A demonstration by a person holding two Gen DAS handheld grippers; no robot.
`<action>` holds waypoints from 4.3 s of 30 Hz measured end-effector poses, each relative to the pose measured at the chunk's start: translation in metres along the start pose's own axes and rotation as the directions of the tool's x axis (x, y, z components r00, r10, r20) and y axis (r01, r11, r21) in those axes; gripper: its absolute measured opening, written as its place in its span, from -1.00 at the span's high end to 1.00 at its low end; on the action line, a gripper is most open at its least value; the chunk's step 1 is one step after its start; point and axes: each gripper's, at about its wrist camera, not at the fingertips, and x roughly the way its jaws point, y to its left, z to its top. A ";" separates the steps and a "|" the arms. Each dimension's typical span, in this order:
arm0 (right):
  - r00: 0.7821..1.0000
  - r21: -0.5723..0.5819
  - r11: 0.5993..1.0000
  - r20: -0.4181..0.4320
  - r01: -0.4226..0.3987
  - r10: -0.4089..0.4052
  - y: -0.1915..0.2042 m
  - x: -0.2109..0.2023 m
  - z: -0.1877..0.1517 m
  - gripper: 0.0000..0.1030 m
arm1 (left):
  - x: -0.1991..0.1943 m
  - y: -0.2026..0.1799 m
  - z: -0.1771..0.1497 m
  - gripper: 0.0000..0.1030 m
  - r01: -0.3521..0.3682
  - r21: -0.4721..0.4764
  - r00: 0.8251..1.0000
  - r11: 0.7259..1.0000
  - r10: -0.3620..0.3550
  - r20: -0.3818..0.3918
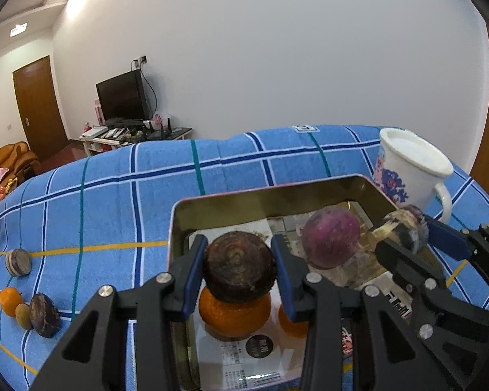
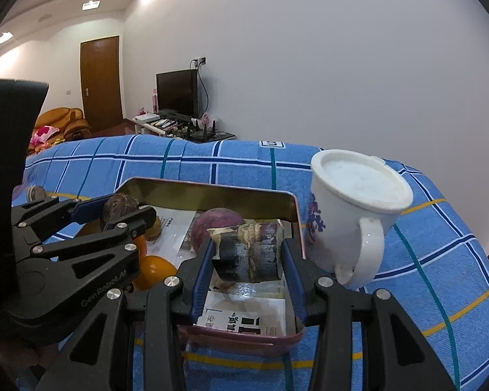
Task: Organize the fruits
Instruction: 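Lower the cylinder into the tin and open the right tool while the left tool releases the dark fruit, then move both open tools back from the tin toward the loose fruits, then grasp another dark brown round fruit with the right tool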
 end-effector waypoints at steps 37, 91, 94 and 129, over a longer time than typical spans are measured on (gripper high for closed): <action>0.996 0.083 0.993 -0.014 -0.081 0.083 -0.005 0.004 -0.003 0.03 | -0.009 0.010 -0.004 -0.76 -0.112 -0.062 0.992 0.992 0.115 0.043; 0.945 0.176 0.972 0.262 0.154 -0.198 0.003 -0.067 -0.012 -0.49 | -0.096 0.063 -0.048 -1.00 -0.231 -0.079 0.936 0.970 0.243 0.256; 0.945 0.181 0.971 0.259 0.154 -0.198 0.009 -0.071 -0.015 -0.49 | -0.100 0.067 -0.051 -1.00 -0.235 -0.059 0.935 0.970 0.243 0.257; 0.987 0.062 0.989 0.099 -0.136 0.129 0.197 -0.030 0.006 -0.49 | -0.098 0.261 -0.076 -1.00 -0.396 -0.138 0.913 0.908 0.406 0.047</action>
